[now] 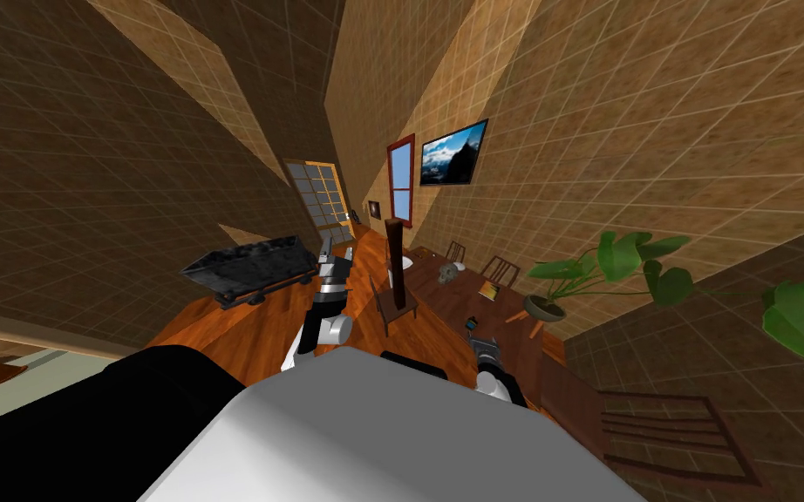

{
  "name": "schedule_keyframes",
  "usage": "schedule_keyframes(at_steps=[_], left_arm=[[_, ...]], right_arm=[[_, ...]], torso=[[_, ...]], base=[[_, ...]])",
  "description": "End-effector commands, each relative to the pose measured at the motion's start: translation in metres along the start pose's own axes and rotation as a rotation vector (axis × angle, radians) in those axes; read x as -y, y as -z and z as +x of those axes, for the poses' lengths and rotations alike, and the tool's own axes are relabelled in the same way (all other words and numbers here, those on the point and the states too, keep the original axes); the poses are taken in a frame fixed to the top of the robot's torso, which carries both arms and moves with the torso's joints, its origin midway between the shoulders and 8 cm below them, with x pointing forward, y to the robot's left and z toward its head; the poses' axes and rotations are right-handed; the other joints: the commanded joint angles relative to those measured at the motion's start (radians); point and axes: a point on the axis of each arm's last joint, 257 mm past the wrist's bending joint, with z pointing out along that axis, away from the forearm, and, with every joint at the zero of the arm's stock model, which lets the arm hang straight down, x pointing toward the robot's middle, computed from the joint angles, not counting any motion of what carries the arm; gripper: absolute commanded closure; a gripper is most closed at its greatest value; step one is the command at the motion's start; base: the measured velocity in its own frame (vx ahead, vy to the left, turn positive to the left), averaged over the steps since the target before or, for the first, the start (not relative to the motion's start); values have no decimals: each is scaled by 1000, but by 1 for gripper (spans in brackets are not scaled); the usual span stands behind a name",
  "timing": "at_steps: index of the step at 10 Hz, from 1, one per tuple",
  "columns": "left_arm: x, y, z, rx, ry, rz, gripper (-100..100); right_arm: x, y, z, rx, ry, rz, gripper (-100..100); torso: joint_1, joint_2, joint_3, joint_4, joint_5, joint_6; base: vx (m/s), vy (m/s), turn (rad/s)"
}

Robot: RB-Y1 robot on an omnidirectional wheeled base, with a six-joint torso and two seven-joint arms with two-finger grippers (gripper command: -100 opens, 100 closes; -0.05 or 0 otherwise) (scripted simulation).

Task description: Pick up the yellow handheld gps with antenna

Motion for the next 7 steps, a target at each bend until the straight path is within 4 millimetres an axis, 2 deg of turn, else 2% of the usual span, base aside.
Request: schedule_keyframes(at_steps=[1,2,7], left_arm=[[0,0,0,0,0,0,0],[0,0,0,0,0,0,0],[0,0,0,0,0,0,0]], right_arm=[[9,-2,-19,61,-75,17,-100],[14,-4,-30,93,-117,24,-100],[26,-9,-52,167,-219,40,-100]], torso=[[0,0,0,0,0,0],[0,0,0,0,0,0],[0,2,1,0,0,0]], base=[[75,-26,55],[77,-36,48],[46,-23,25]])
